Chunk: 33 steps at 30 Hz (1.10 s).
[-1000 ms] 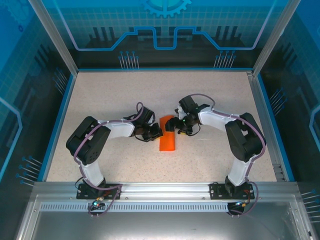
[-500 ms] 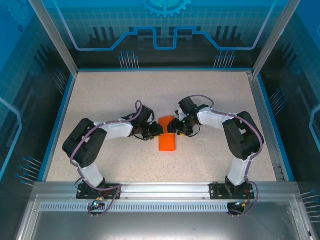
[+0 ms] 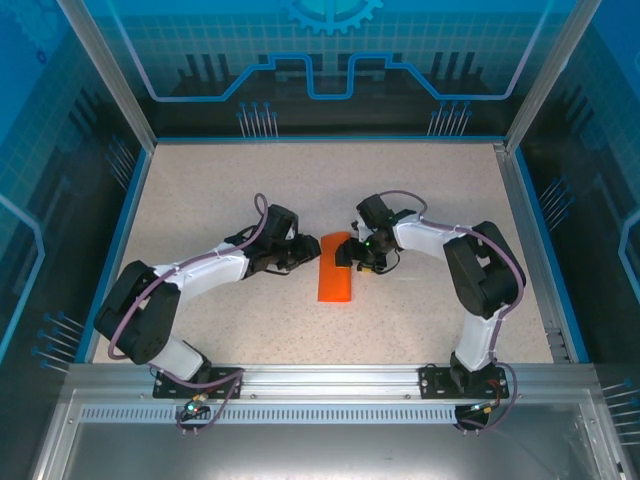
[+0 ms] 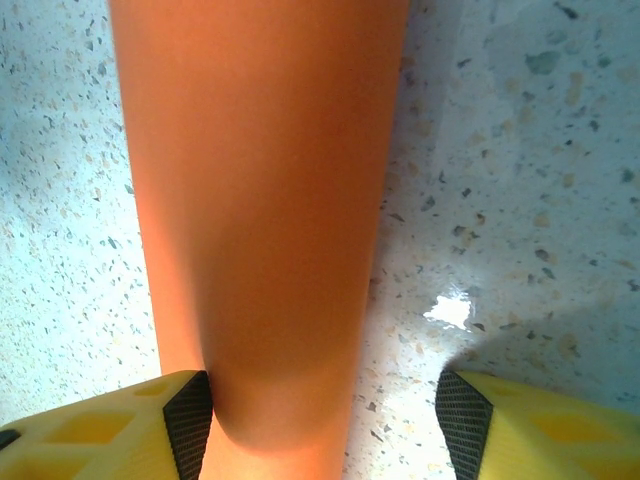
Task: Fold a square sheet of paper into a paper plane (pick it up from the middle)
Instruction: First fold in half a square sheet of paper at the center of the table, then hold the square sheet of paper at the center of the table.
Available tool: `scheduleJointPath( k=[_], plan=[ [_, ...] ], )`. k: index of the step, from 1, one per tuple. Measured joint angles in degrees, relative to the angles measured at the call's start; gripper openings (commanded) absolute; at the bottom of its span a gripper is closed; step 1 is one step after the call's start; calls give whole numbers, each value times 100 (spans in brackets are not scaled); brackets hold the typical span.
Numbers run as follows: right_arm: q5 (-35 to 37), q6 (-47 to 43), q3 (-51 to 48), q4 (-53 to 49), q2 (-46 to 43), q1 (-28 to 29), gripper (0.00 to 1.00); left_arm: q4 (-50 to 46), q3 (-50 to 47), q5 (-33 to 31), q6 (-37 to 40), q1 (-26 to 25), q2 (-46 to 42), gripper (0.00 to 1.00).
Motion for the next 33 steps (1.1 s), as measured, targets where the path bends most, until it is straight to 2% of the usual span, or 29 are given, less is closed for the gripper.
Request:
scheduleJointPath(
  k=[24,33],
  plan=[
    [184,-177,319,-435,192,46,63,-81,-15,-52,13,0,-2,37],
    [-319,-162,129,-195,127,-162,66,-83,-15,-52,13,0,-2,37]
  ],
)
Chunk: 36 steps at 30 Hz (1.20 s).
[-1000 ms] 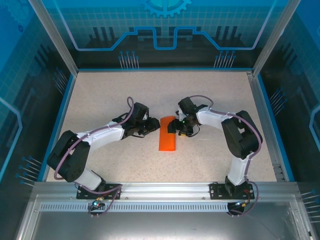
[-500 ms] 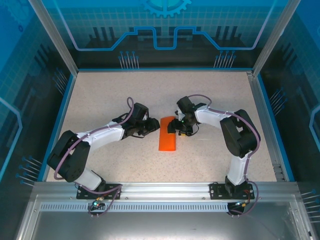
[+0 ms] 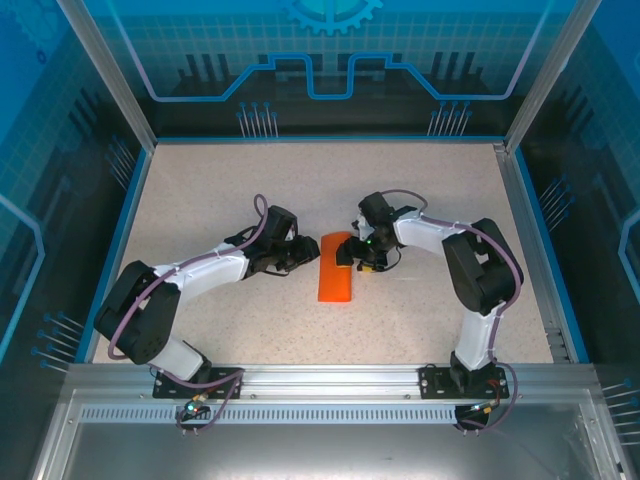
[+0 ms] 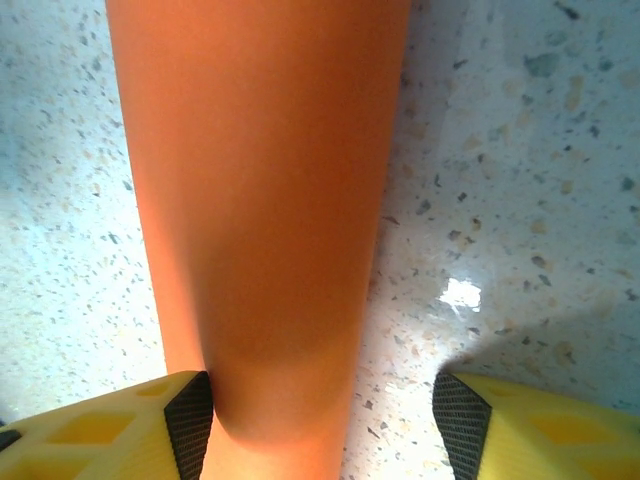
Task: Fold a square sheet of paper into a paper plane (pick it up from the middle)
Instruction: Hold the square sheet of paper at the center of the table.
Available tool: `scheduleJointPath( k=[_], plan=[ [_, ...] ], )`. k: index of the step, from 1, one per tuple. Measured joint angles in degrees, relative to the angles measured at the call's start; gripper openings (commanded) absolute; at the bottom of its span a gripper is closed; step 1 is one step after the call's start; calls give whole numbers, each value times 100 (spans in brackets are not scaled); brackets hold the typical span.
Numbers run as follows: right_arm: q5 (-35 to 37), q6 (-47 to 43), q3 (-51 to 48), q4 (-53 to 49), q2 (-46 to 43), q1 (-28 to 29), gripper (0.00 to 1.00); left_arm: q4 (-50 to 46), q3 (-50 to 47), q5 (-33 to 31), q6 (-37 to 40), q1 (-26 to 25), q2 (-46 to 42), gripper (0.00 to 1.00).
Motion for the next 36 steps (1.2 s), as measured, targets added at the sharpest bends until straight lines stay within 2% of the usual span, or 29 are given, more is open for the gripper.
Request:
scheduleJointPath(
  k=[7,13,21,36],
  plan=[
    [-164,-33,-39,31,-13,-105,64,-37,0,0,0,0,-7,37],
    [-155,-103,-66,9,-13,-142,57,-42,0,0,0,0,-7,37],
    [-96,-286,42,-221,11,-151,66,-44,0,0,0,0,-7,37],
    [205,-341,492,-745,278,-7,68,-44,0,2,2,0,-7,37]
  ],
)
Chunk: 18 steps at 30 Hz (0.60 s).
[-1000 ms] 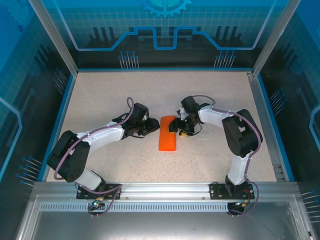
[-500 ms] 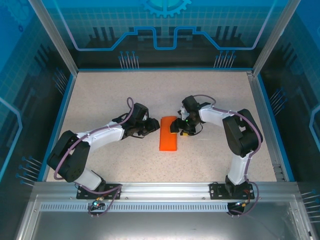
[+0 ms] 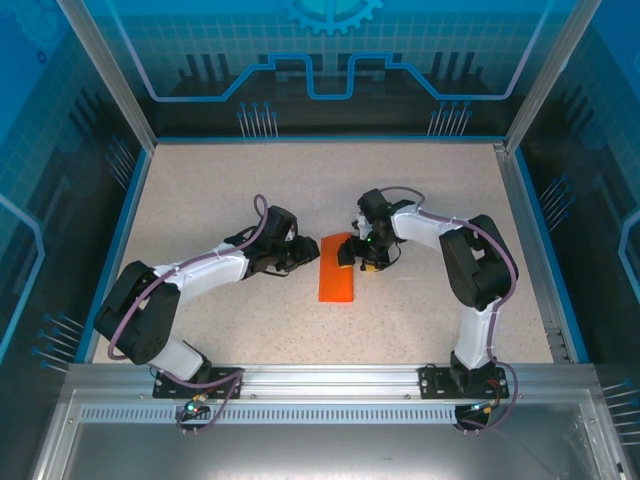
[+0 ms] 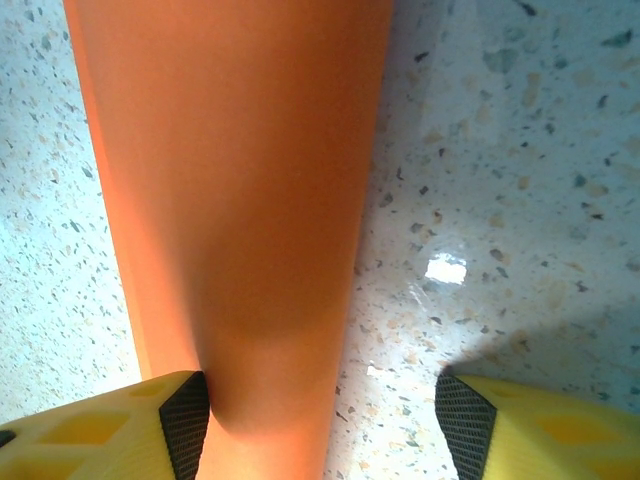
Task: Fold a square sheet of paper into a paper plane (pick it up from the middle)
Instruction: Hold the square sheet of paper at the center of the table.
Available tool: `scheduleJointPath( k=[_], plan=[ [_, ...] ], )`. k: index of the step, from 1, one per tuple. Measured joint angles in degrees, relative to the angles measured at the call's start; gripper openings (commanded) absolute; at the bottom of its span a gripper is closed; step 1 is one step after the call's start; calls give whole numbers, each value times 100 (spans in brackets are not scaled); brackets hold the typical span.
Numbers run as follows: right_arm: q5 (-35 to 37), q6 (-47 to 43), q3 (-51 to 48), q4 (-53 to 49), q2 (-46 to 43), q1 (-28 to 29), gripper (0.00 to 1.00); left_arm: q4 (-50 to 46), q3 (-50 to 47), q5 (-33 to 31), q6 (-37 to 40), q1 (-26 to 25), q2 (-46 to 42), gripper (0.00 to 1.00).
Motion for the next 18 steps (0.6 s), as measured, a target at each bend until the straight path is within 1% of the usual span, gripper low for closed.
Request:
scheduleJointPath(
  k=[6,14,18],
  plan=[
    [24,63,48,-37,24,31,71,0,0,0,0,0,0,37],
    [85,105,136,-127,83,59,72,0,0,0,0,0,0,36],
    [127,144,208,-199,131,72,72,2,0,2,0,0,7,33]
  ],
)
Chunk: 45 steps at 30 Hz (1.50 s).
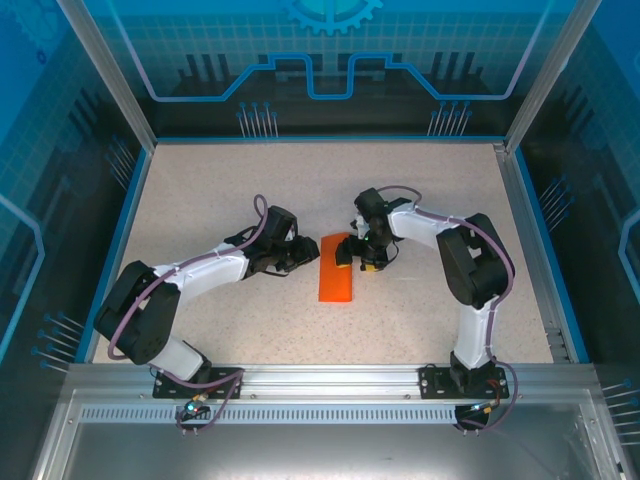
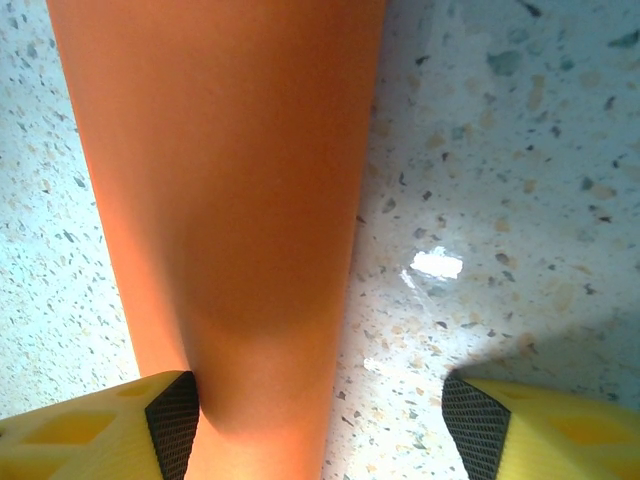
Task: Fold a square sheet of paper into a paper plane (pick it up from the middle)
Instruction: Hold the square sheet of paper at the center of the table.
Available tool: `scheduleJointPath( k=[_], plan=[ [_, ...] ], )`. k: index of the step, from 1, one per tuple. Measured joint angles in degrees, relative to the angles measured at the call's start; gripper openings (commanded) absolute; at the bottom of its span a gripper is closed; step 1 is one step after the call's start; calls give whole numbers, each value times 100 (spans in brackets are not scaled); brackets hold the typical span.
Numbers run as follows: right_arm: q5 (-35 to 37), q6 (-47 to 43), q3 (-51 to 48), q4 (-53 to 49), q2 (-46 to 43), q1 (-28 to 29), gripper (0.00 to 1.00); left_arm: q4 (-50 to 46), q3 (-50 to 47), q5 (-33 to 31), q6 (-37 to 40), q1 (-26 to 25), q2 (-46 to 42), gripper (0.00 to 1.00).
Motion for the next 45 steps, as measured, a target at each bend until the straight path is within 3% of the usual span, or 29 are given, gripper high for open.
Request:
scheduleJointPath(
  k=[11,21,27,45],
  plan=[
    [264,72,101,-118,52,111,72,90,4,243,-15,0,437,15],
    [354,111,131,-146,74,142,72,481,118,717,-107,0,1001,5],
    [365,114,131,-146,74,144,72,649,319,890,-192,-4,1320,1],
    [407,131,131,-144,61,170,72,732,457,955,-166,-59,1834,0]
  ],
)
